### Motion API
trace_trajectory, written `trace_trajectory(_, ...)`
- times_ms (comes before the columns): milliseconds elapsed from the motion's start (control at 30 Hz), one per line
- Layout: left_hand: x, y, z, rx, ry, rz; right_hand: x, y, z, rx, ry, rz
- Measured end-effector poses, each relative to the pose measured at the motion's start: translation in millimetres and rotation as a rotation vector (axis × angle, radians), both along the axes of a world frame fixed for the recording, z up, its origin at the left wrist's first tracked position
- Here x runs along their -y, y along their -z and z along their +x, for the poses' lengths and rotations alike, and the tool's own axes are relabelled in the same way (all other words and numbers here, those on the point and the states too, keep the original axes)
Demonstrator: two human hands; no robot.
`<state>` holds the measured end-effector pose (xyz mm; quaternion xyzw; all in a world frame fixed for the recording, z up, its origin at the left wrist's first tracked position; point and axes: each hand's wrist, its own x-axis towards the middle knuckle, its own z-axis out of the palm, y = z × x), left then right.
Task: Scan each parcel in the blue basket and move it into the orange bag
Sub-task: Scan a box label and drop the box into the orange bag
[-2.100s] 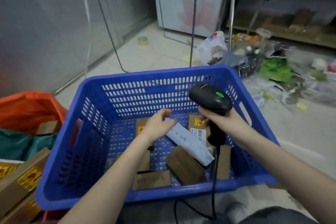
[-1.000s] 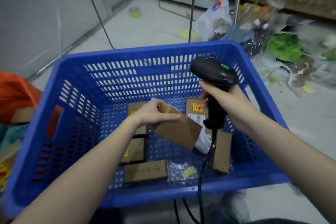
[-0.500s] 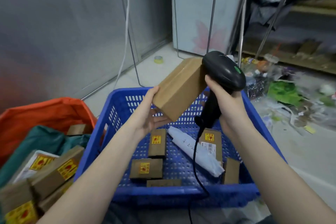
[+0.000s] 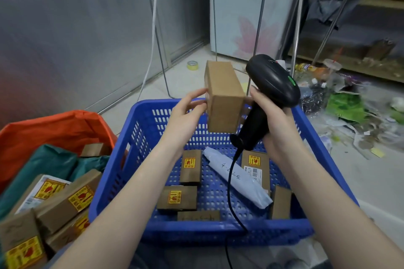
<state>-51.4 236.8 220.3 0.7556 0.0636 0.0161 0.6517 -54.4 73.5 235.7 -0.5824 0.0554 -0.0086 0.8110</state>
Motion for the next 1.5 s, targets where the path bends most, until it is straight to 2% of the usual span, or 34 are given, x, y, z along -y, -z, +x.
trace_trajectory(67, -1, -1, 3, -0.055, 0.003, -0.015, 0, 0, -2, 0.039, -0.042, -0.031)
trace_trajectory(200, -5, -2, 6, -0.249, 0.031, -0.338, 3, -1, -6, 0.142, -0.108, -0.111)
trace_trajectory(300, -8, 1, 4, -0.309, 0.141, -0.464, 5, -3, -7, 0.192, -0.147, -0.144)
trace_trajectory(433, -7, 2, 1, -0.290, 0.208, -0.484, 7, -5, -10, 0.225, -0.226, -0.184)
trace_trajectory(567, -6, 2, -3, -0.287, 0.158, -0.446, 7, -6, -12, 0.219, -0.275, -0.174)
trace_trajectory(667, -2, 4, -1, -0.254, 0.049, -0.437, 7, -5, -9, 0.209, -0.212, -0.150)
trace_trajectory(833, 4, 5, 2, -0.228, -0.125, -0.542, 9, 2, -1, 0.118, 0.030, -0.090)
trace_trajectory(967, 4, 5, 2, -0.201, -0.091, -0.598, 12, 1, 1, 0.086, 0.139, -0.029)
trace_trajectory(1033, 3, 6, 2, -0.184, 0.006, -0.527, 13, 1, 1, 0.088, 0.145, -0.014)
trace_trajectory(1167, 3, 8, 1, -0.200, 0.226, -0.201, 12, 1, 1, 0.090, 0.099, 0.014)
trace_trajectory(1300, 1, 6, 1, -0.209, 0.253, -0.002, 10, 2, 0, 0.103, 0.047, -0.017)
trace_trajectory(1367, 1, 5, 1, -0.173, 0.253, -0.002, 10, 2, 0, 0.109, 0.013, -0.053)
trace_trajectory(1500, -2, 4, 3, -0.097, 0.168, -0.137, 6, 2, -2, 0.134, -0.079, -0.095)
